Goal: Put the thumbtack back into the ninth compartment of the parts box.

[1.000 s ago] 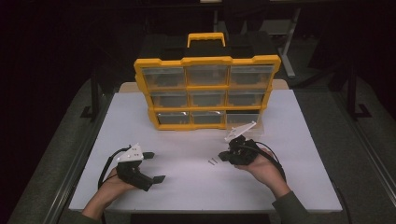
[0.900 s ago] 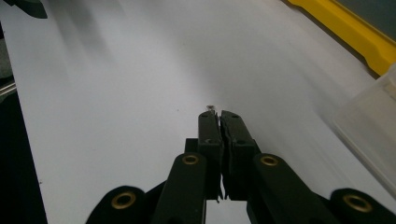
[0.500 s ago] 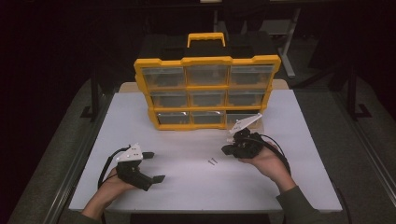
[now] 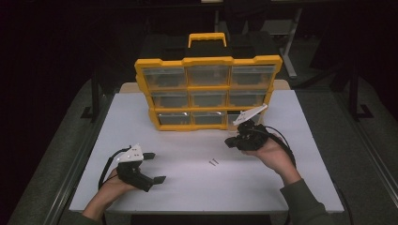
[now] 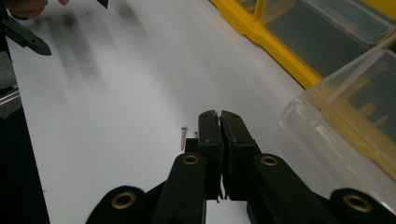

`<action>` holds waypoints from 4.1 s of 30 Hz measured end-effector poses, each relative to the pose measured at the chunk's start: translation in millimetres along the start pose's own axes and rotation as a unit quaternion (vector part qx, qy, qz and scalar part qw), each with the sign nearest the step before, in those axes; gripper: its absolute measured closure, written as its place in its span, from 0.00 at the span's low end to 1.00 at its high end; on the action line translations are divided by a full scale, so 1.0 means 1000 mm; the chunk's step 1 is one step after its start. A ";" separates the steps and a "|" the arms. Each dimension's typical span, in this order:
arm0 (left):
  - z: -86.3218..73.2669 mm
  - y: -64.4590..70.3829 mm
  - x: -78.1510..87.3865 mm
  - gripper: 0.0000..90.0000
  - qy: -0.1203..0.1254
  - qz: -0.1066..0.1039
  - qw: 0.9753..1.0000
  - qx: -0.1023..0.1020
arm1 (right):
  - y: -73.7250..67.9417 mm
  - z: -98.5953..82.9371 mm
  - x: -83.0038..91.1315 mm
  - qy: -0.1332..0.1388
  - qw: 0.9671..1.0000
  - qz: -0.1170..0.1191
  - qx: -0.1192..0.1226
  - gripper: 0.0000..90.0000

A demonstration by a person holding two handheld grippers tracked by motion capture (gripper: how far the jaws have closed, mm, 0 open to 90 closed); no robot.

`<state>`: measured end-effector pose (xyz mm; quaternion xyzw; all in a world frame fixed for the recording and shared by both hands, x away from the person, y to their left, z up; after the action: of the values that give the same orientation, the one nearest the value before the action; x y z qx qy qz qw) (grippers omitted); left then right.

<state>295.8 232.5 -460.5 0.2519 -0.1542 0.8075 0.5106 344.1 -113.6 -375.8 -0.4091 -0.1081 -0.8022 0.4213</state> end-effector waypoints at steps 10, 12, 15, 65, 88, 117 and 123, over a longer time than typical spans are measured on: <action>0.000 0.001 0.000 0.05 0.000 -0.004 1.000 0.002 | 0.013 0.015 0.013 0.014 1.000 -0.014 -0.007 0.95; 0.000 0.000 -0.001 0.04 -0.003 -0.001 1.000 0.003 | 0.015 0.017 0.014 0.016 1.000 -0.016 -0.007 0.95; 0.000 0.000 0.000 0.04 -0.002 0.000 1.000 0.003 | 0.020 0.022 0.018 0.021 0.999 -0.022 -0.011 0.95; -0.001 0.002 -0.002 0.01 -0.005 -0.002 1.000 -0.005 | 0.062 0.028 -0.007 -0.008 0.996 -0.073 -0.055 0.98; -0.001 0.002 -0.002 0.01 -0.005 -0.004 1.000 -0.003 | 0.027 0.024 -0.003 0.013 0.999 -0.021 -0.034 0.98; -0.001 0.001 -0.001 0.01 -0.004 -0.006 1.000 0.002 | 0.003 -0.003 -0.023 0.009 1.000 -0.019 -0.015 0.84; -0.001 0.001 -0.001 0.01 -0.003 -0.005 1.000 0.003 | 0.000 -0.007 -0.028 0.007 1.000 -0.020 -0.014 0.83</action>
<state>295.0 231.3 -461.8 0.2571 -0.1519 0.8044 0.5136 348.5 -100.6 -401.4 -0.4069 -0.1025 -0.8147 0.4002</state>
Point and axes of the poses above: each handheld gripper's, and its own axes: x roughly backward along the jaws, z roughly out of its top, y roughly to its right, the point moved 3 cm from there along -x, roughly forward along the jaws, and after that the axes turned 7 degrees about -x, right-handed, at the moved point
